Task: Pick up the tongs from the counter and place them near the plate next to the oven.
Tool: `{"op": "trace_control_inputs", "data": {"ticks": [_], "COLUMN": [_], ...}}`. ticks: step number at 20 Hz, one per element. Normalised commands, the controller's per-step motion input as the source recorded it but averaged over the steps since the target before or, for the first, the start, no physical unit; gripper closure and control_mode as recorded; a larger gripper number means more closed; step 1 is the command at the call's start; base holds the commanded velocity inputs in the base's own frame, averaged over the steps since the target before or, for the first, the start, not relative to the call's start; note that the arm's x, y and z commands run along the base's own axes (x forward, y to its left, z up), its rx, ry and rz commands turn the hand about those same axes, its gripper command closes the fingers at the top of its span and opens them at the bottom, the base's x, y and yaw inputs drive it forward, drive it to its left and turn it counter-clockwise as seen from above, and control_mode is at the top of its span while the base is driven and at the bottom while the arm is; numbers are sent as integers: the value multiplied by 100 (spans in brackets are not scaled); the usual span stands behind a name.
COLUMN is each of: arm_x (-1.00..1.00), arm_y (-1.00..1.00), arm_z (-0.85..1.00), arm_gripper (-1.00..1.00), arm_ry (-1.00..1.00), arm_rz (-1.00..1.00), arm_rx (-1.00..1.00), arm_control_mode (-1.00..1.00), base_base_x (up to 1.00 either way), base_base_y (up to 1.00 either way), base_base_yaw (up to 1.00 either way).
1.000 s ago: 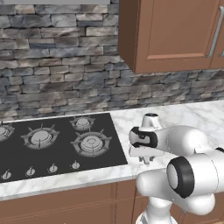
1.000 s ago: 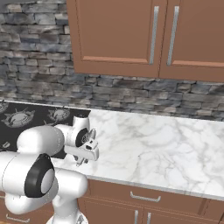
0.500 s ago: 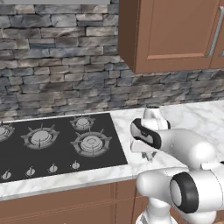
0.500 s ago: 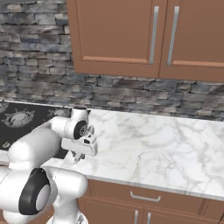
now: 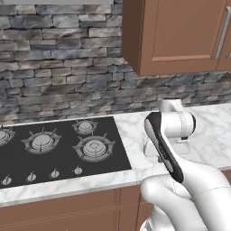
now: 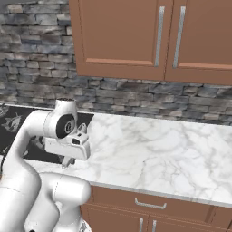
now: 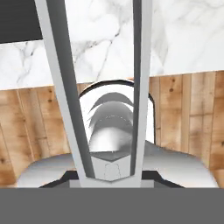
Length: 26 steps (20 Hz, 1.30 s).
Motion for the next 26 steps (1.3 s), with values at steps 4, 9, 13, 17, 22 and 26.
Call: {"op": "trace_control_inputs", "data": {"ticks": [4,9,13,17,22,26], "arm_x": [-96,-12,32,38,1,0], "arm_y": [0,0,0,0,-1,0], "arm_z": [100,97,49,16,1,0], "arm_gripper": [100,100,100,100,100,100], "arm_ry": [0,0,-1,0,0,0], "arm_rz": [4,1,0,0,0,0], "arm_rx": [0,0,0,0,0,0], "arm_control_mode": [-100,-100,-100,-100,-100,-100], "base_base_x": [0,0,0,0,0,0], "base_base_y": [0,0,0,0,0,0], "base_base_yaw": [0,0,0,0,0,0]}}
